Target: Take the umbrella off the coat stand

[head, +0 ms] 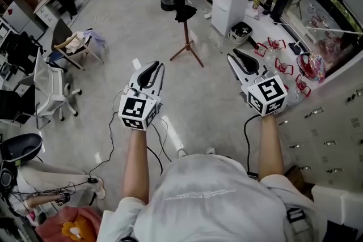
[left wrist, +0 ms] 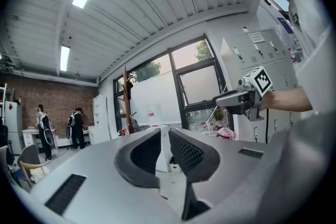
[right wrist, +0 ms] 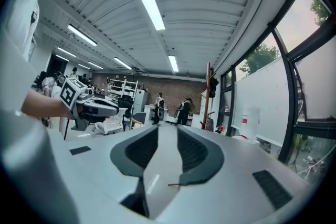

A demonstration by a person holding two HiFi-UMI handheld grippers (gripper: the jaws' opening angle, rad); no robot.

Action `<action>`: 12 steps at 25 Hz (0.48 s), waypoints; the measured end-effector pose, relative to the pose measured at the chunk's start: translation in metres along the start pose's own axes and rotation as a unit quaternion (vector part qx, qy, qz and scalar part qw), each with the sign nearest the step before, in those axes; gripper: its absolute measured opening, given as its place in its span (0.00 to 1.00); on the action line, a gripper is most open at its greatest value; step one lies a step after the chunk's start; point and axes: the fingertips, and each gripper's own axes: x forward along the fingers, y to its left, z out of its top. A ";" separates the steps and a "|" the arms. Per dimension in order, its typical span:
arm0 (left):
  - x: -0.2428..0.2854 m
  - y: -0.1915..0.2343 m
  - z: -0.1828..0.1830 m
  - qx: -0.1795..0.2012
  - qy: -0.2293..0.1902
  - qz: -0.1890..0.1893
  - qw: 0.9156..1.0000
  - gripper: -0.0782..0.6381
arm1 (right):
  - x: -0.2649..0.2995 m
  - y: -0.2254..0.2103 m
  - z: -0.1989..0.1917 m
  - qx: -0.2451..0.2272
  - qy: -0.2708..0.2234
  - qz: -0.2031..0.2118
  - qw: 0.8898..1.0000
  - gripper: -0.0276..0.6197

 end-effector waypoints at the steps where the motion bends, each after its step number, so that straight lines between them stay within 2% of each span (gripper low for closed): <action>1: 0.001 0.000 0.001 -0.001 -0.001 -0.001 1.000 0.21 | 0.001 0.000 0.000 0.004 0.002 0.006 1.000 0.28; 3: 0.005 -0.002 0.001 0.002 0.000 -0.002 1.000 0.29 | 0.003 0.001 0.000 0.002 0.002 0.015 1.000 0.28; 6: 0.009 -0.001 -0.004 0.002 0.010 0.007 1.000 0.37 | 0.003 0.002 0.002 -0.003 -0.004 0.025 1.000 0.36; 12: 0.014 -0.005 -0.011 0.005 0.021 0.007 1.000 0.37 | 0.005 -0.012 -0.008 0.001 -0.001 0.016 1.000 0.35</action>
